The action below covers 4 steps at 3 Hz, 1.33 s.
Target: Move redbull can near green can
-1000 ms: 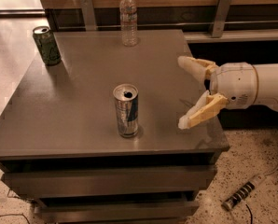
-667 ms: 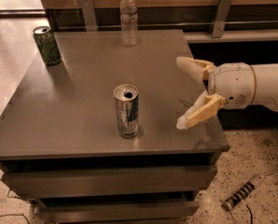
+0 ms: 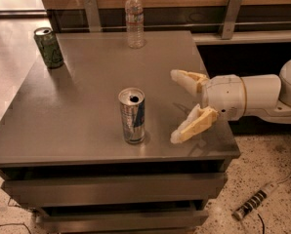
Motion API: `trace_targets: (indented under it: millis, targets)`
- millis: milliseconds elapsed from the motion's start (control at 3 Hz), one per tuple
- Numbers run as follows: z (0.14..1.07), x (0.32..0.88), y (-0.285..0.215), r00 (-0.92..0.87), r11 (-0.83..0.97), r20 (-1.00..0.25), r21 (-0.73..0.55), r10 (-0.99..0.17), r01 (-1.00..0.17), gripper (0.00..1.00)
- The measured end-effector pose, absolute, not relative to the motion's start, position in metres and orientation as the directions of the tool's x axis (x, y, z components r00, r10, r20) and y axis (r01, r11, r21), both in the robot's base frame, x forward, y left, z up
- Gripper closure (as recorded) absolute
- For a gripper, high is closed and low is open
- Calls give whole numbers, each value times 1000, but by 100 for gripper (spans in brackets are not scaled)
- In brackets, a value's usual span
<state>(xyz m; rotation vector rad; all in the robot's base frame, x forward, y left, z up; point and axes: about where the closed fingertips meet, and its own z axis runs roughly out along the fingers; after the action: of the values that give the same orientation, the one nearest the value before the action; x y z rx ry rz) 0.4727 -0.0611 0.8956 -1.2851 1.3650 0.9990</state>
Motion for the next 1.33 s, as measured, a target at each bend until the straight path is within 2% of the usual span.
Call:
trace_targets:
  millis: [1333]
  targets:
    - [865,455,7,47,-24,-992,-44,-120,-999,0]
